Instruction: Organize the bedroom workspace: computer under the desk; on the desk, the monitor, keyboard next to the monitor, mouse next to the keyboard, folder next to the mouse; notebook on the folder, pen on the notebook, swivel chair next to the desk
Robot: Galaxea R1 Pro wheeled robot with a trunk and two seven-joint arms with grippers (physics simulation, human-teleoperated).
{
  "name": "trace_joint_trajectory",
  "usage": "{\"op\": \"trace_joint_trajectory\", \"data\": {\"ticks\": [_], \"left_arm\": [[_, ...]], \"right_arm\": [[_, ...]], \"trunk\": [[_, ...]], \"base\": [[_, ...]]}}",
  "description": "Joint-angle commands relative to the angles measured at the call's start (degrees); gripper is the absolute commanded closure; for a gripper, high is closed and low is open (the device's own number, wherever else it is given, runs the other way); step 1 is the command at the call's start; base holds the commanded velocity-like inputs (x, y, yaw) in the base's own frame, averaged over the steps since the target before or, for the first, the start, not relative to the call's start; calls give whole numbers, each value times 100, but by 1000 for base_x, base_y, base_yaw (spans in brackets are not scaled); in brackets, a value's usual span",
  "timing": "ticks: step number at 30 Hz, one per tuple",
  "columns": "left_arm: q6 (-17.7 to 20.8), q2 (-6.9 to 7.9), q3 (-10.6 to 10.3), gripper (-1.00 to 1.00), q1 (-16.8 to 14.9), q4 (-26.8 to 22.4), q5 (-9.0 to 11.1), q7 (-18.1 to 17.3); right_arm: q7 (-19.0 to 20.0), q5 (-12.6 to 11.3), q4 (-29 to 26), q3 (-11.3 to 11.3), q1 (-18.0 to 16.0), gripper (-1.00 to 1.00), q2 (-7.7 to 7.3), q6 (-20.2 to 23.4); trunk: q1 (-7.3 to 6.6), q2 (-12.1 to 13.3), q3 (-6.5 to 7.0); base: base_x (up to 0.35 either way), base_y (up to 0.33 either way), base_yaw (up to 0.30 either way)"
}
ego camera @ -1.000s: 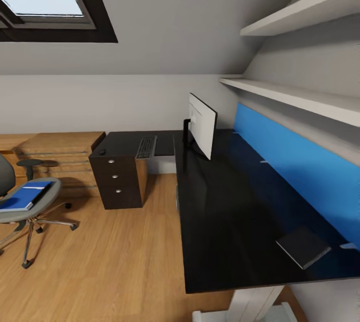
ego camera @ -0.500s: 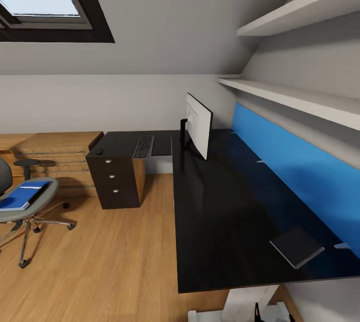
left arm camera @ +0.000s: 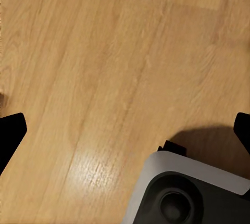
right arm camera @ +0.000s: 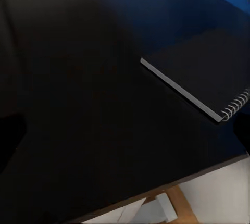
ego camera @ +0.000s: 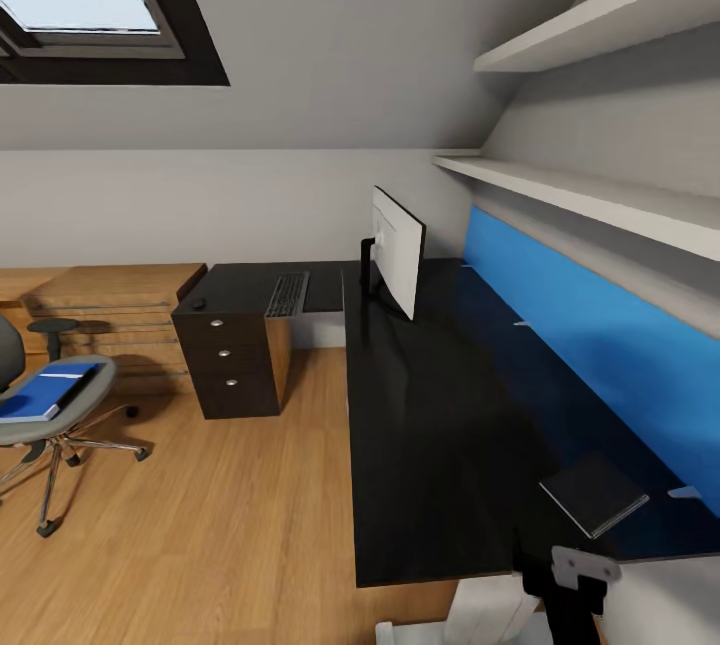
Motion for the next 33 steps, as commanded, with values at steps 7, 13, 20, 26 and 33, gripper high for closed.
{"op": "trace_joint_trajectory", "data": {"ticks": [7, 13, 20, 26, 33], "left_arm": [[-1, 6, -46, -100, 4, -17, 23, 47], [-1, 6, -48, -100, 4, -17, 22, 47], [-52, -4, -54, -100, 4, -17, 5, 47], [-424, -22, -70, -100, 4, -17, 1, 47], [-682, -31, -76, -100, 4, -17, -7, 47]], "right_arm": [[-120, -60, -615, -28, -1, -100, -75, 532], [-131, -60, -1131, -335, 0, -100, -161, 1121], [105, -50, -1499, -1192, -29, -100, -184, 2169], [819, -24, -1435, -1506, -426, -100, -186, 2697], [1301, -24, -66, -1602, -1581, -100, -170, 2873]], "trunk": [[1, -4, -6], [1, -4, -6], [1, -4, -6], [1, -4, -6], [1, -4, -6]], "base": [[0, 0, 0], [0, 0, 0], [0, 0, 0], [0, 0, 0], [0, 0, 0]]}}
